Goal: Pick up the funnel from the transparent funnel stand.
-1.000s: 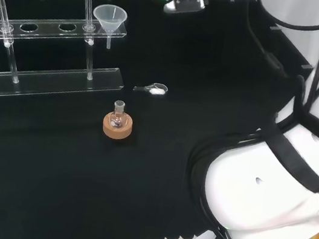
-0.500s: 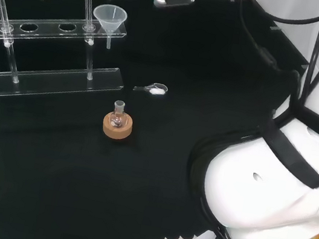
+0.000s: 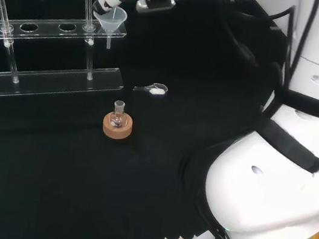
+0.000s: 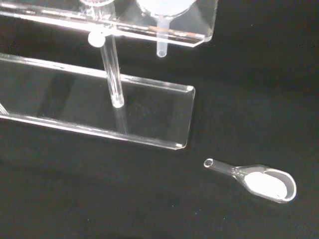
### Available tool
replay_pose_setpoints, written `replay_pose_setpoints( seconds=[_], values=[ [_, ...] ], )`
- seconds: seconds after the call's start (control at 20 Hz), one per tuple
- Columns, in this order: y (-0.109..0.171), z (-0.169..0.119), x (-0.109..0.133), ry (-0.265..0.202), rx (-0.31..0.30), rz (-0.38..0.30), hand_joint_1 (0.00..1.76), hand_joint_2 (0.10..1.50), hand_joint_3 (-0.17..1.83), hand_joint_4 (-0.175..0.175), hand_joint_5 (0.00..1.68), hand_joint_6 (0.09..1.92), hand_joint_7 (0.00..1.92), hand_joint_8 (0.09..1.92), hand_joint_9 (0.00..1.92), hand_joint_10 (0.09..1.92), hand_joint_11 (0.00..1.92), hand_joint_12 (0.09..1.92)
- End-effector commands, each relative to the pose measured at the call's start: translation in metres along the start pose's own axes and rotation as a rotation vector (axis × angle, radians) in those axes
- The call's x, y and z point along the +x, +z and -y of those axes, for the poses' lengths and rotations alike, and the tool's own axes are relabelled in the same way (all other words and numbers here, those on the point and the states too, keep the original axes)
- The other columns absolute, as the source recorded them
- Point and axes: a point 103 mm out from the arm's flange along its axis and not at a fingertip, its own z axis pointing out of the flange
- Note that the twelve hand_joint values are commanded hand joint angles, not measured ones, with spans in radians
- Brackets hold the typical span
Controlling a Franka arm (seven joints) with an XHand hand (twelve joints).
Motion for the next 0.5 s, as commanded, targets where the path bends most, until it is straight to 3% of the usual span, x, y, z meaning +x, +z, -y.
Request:
replay_pose_setpoints(
  seconds=[0.05, 0.5],
  values=[
    [0.003, -0.005, 0.015, 0.004, 0.055, 0.045, 0.46, 0.83, 0.15, -0.069, 0.05, 0.09, 0.0, 0.45, 0.07, 0.84, 0.1, 1.52],
    [0.005, -0.017, 0.023, 0.018, 0.087, 0.103, 0.61, 0.77, 0.12, -0.1, 0.0, 0.09, 0.0, 0.46, 0.1, 0.91, 0.28, 1.51]
  ],
)
